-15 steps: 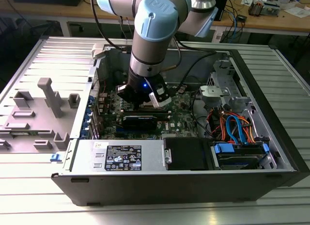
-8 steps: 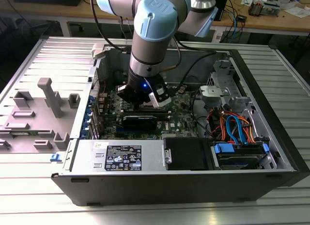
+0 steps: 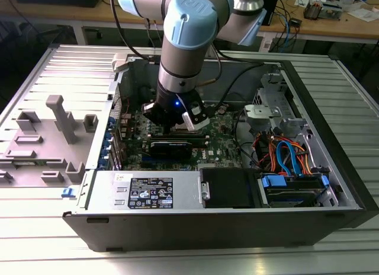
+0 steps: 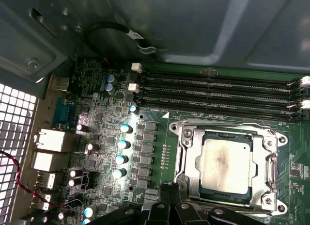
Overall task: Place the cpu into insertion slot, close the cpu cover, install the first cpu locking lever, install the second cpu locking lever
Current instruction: 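Install the second cpu locking lever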
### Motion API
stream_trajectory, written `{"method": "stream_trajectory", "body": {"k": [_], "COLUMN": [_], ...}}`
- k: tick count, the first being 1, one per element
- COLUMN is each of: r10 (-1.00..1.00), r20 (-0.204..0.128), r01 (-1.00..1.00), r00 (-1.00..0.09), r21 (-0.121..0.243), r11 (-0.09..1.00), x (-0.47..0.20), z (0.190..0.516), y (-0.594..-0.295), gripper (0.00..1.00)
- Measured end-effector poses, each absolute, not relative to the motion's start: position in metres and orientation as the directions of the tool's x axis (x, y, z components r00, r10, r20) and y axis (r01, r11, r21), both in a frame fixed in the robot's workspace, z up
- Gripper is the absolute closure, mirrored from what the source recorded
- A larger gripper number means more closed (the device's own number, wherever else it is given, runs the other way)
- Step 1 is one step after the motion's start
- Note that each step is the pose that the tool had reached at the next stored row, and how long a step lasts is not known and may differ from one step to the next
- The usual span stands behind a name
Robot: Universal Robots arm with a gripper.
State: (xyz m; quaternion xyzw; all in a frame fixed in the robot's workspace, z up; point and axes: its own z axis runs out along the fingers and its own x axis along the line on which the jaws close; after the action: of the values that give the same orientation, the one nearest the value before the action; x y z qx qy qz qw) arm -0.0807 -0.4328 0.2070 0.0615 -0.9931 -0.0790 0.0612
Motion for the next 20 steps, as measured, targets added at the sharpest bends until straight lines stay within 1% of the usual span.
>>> {"method": "stream_trajectory", "body": {"k": [12, 20], "r10": [-0.138, -0.142], "r20": [0.102, 0.1], "r01": [-0.118, -0.122], "r00": [-0.985, -0.985], "r21": [0.183, 0.184], "r11": [0.976, 0.975], "x": [-0.0813, -0.0826], "z": [0.2024, 0.2004], "y": [-0.434, -0.4353], "gripper": [0.89, 0.89]}}
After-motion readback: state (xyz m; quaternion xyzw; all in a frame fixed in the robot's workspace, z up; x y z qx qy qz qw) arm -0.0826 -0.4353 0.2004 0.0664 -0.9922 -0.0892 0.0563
